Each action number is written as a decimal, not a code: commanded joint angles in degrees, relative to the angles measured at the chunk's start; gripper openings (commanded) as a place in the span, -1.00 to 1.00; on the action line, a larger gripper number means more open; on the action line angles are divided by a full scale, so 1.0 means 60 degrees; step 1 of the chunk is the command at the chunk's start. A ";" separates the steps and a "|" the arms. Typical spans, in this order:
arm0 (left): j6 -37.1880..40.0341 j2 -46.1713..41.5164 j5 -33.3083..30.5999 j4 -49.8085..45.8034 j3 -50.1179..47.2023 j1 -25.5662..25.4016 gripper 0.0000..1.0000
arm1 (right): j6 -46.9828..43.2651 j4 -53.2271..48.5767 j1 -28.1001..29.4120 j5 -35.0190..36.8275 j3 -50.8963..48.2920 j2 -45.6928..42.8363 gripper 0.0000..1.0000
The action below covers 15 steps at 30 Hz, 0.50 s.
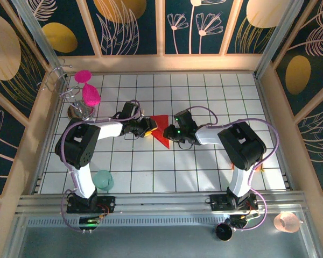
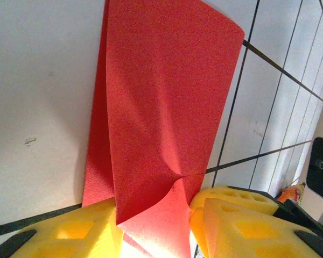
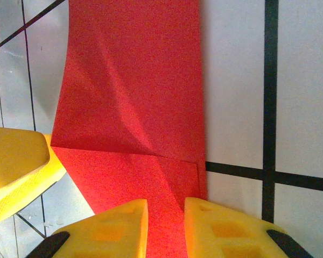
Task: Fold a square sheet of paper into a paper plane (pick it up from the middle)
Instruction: Fourth fold the wing at the center of the table.
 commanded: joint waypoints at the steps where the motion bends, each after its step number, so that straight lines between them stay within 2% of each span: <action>1: -0.0060 0.0060 0.0431 0.0351 0.0179 -0.0002 -0.15 | 0.0037 -0.0153 -0.0084 0.0148 -0.0317 0.0303 -0.49; 9: 0.0250 0.0450 0.0884 0.0365 0.0397 0.0041 -0.18 | 0.0039 -0.0057 -0.0103 0.0119 -0.0390 0.0240 -0.49; 15: 0.0404 0.0686 0.1247 0.0425 0.0480 0.0201 -0.31 | 0.0039 0.0076 -0.0124 0.0075 -0.0460 0.0175 -0.50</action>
